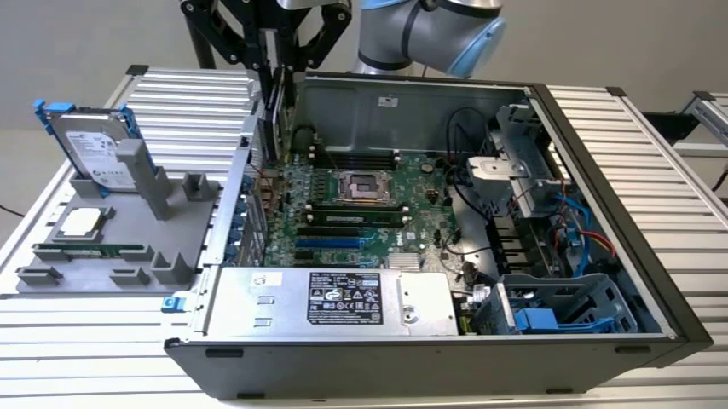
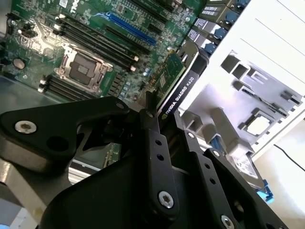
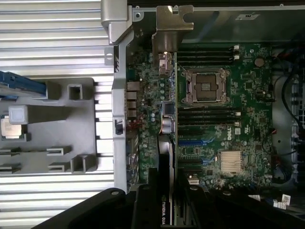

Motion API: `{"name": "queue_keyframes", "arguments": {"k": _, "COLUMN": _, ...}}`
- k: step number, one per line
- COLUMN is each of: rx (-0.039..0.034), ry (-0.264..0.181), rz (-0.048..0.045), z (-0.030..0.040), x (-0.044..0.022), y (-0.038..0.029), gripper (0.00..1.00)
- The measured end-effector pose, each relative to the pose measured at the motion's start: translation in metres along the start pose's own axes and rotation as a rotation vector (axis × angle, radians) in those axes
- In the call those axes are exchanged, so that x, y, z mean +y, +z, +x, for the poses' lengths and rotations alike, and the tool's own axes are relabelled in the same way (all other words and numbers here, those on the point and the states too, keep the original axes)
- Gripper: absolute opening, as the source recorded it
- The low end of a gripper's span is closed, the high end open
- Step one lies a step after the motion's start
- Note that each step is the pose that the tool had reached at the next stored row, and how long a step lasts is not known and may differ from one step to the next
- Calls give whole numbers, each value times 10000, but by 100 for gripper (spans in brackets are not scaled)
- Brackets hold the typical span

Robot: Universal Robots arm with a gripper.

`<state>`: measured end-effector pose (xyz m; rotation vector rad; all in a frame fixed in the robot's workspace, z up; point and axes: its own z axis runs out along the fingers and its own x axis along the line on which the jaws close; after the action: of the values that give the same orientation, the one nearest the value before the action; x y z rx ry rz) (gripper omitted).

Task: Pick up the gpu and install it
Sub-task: 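Pick up the gpu and move the gpu toward the slot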

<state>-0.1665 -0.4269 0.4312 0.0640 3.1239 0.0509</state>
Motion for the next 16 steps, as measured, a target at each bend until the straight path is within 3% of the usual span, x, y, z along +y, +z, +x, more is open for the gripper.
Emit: {"name": "queue_keyframes", "arguments": {"k": 16, "rx": 0, "ry": 0, "rz": 0, "z": -163, "x": 14, "y": 3, "gripper": 0}}
